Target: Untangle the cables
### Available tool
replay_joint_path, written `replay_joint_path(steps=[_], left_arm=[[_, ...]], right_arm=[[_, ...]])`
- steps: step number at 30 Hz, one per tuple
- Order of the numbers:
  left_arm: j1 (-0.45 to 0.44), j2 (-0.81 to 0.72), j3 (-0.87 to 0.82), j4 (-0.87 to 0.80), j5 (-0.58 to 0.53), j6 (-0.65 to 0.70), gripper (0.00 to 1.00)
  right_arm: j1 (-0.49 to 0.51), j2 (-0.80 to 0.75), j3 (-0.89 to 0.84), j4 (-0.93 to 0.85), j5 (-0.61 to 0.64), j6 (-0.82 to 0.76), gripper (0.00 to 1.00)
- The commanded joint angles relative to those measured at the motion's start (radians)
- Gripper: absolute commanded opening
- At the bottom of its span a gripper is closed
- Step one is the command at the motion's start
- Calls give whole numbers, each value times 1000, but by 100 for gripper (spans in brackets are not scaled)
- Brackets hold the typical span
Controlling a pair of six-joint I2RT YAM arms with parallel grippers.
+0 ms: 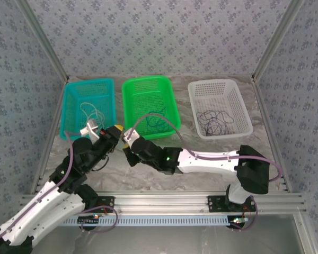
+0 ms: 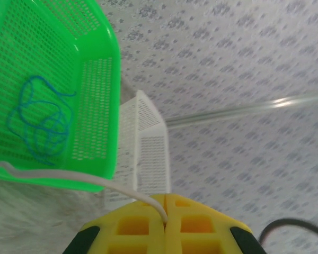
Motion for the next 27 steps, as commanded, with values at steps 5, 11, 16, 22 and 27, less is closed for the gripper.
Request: replay_joint_path(steps=[5,11,16,22,27], left_arm=[[62,65,157,-207,84,276,0],[122,78,186,-232,130,375,0],[129,108,242,-275,155,436,0],[129,115,257,-260,154,453,0],[129,126,283,-257,169,453,0]], right_arm=[[3,47,41,-87,-237,-34,0],[8,57,39,-101,-322,-39,0],[-2,54,36,-65,-315,-23,0],[-11,47,35,-49,-305,-10,1],[-16,40,10,-31,-234,29,13]])
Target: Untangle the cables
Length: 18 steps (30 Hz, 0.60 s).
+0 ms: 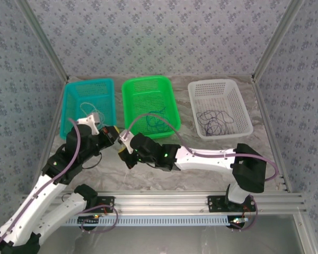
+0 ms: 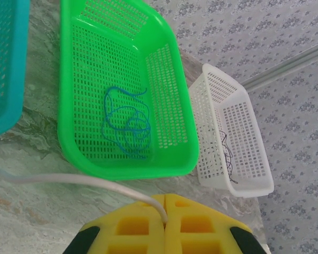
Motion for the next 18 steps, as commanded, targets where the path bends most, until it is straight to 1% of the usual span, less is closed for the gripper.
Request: replay_joint_path(steps=[1,5,9,10,11,14,15,17,18], left_arm=[[-5,2,71,92,42,44,0],[-5,1,95,108,47,27,0],[-7,3,95,170,76,-17,0],[-9,4,95,182,82,-26,0],[-12,6,97,189,87,-31,0],[-20,10,117,175,87,-20,0],[-21,11,125,167,85,-15,0],[-22,11,140,152,80,-4,0],[-22,12,147,145,77,-1,0]], right_arm=[[11,7,-18,-35,7,29,15],[1,15,4,-66,73,78,18],[-1,36,25,-98,143,107,21],[-2,38,24,-95,158,114,24],[-2,37,24,-91,177,125,34],[-2,24,15,-59,223,136,43],[-2,16,2,-45,238,137,48],[-5,-2,-15,-30,266,136,53],[-7,-14,-24,-28,280,132,57]])
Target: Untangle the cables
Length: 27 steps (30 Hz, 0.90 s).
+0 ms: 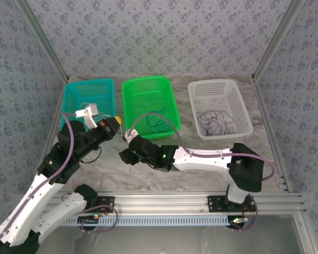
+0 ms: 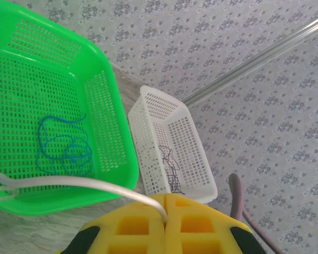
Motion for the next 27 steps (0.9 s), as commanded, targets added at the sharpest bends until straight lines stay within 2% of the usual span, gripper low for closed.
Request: replay_joint_path(steps=[1,5,9,18,21,27], left_arm=[[-7,-1,57,13,13,19,0],[-8,18,89,-6,16,31,0],[-10,36,113,-10,22,43,0],[-18,75,136,4,33,53,0],[-23,87,141,19,40,52,0],[-41,110,173,24,44,65,0]], right_arm=[[-7,-50,-27,28,91,7,60],[-15,-131,-82,42,133,-25,68],[-29,-223,-135,28,150,-58,71],[-36,-398,-217,17,81,-130,76],[-34,-401,-214,37,7,-164,77],[-39,-294,-175,2,40,-157,77]])
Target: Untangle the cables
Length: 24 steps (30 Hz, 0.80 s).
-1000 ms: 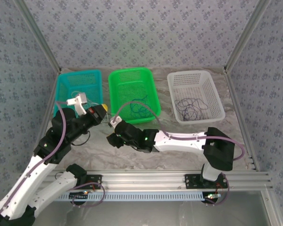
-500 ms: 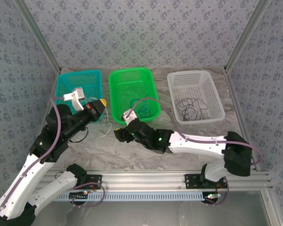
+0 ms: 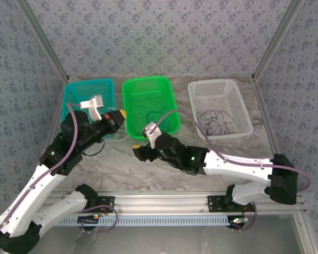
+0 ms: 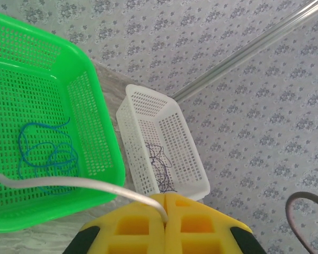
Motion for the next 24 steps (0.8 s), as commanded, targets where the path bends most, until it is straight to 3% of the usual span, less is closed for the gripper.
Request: replay_joint_path(steps=[1,7,24], left_arm=[[-9,-4,57,29,21,29,0],[-17,-4,73,36,22,23,0],[-81,17,102,73,27,27,0]], right_arm=[[-11,64,25,-1,-20,-8,77],[-22,134,-4,120,-152,16,77],[-82,185,-22,162,-36,80,80]])
